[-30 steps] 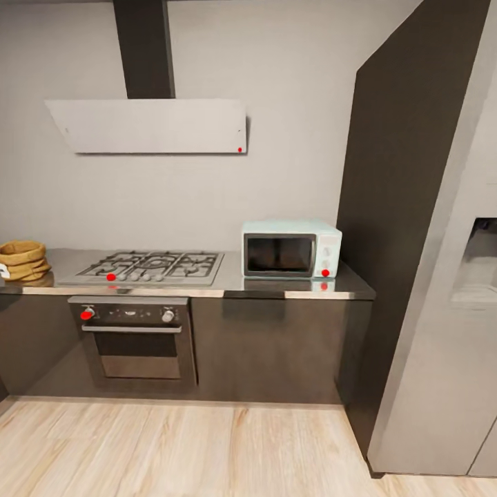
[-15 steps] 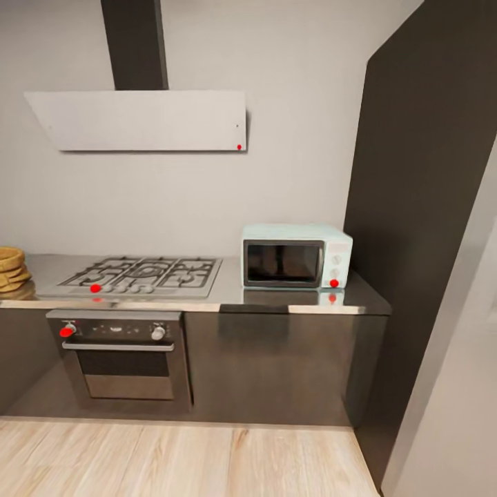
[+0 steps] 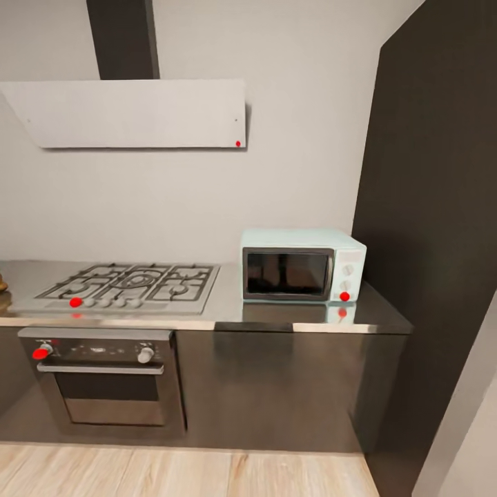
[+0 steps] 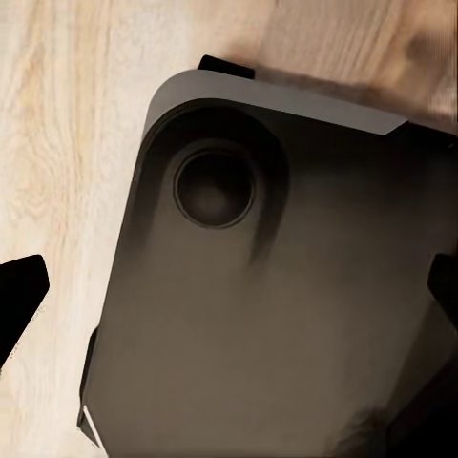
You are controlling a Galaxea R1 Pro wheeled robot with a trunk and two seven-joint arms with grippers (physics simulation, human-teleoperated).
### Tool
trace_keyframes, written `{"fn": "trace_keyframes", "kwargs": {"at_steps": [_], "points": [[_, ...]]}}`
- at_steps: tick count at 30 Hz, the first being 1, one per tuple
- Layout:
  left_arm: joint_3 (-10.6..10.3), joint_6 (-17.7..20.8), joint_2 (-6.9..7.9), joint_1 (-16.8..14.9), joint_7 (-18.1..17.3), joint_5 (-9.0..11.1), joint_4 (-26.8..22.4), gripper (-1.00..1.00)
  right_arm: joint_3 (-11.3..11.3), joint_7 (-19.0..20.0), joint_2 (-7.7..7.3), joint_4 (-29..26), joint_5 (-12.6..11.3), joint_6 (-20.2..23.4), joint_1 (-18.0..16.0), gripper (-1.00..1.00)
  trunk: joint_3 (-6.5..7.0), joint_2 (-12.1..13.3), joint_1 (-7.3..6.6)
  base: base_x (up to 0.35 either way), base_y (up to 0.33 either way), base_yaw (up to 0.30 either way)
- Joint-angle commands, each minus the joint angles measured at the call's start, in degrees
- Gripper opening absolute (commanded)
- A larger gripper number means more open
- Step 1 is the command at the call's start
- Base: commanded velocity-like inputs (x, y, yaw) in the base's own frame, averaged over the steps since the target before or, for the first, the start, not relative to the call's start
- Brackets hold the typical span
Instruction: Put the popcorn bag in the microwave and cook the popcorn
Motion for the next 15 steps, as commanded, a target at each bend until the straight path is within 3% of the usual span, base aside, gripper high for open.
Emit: {"fn": "trace_keyframes", "kwargs": {"at_steps": [1, 9, 15], "points": [[-0.5, 0.0, -0.02, 0.0, 0.3, 0.4, -0.1, 1.00, 0.5, -0.1, 0.02, 0.1, -0.6, -0.2, 0.0, 1.00, -0.04, 0.0, 0.04, 0.302, -0.100, 0.000], [-0.5, -0.4, -0.06, 0.0, 0.2, 0.4, -0.1, 1.00, 0.5, -0.1, 0.04, 0.1, -0.6, 0.0, 0.0, 1.00, -0.04, 0.0, 0.04, 0.238, -0.152, 0.000], [-0.5, -0.5, -0.06, 0.0, 0.2, 0.5, -0.2, 1.00, 0.8, 0.0, 0.03, 0.1, 0.0, -0.1, 0.0, 1.00, -0.04, 0.0, 0.04, 0.012, -0.006, 0.000]]}}
